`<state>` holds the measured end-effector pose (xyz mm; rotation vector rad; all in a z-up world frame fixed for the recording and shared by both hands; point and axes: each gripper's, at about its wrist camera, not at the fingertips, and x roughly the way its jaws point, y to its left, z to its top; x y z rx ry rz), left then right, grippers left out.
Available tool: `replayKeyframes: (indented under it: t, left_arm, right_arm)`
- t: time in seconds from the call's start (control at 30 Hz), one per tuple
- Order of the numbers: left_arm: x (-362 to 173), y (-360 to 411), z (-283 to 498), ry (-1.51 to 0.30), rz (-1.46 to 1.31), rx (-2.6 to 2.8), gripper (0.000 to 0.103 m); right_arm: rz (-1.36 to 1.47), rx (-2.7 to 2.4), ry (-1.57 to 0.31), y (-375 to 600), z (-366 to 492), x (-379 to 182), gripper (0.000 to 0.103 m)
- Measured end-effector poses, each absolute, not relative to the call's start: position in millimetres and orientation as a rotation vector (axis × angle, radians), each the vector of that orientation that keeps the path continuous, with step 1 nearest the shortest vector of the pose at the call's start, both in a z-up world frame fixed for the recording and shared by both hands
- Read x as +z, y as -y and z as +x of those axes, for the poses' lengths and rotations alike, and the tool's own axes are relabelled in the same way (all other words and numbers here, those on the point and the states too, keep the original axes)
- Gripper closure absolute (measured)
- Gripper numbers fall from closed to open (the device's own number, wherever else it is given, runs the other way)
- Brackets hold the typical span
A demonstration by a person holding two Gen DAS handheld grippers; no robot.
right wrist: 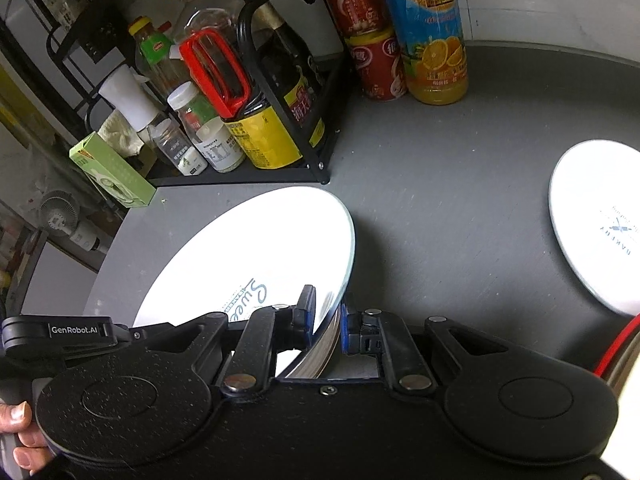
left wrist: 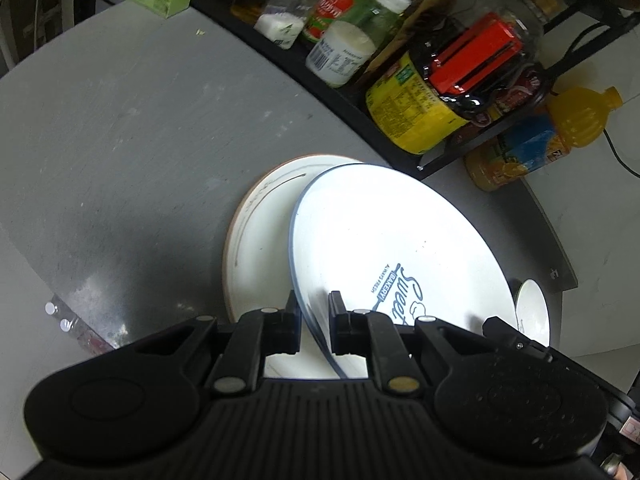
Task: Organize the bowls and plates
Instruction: 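Lift the Sweet plate with both tools and lower it onto the flower-pattern plate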
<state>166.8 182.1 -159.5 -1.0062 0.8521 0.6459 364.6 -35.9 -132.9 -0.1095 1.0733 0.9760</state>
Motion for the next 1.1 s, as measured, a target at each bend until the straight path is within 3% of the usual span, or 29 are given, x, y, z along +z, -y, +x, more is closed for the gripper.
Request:
replayKeyframes:
  t: [0.7,1.1]
  left_arm:
    - [-184,-182,165,-0.920,-1.057,0.634,0.090]
    - [-163,-195,153,-0.917,-1.060,0.677,0.087]
  right_arm:
    - [-0.137,0.910,-1.071,26,358,-146,0.095]
    - [-0.124,0.920,-1.086,22,362,-152,0.097]
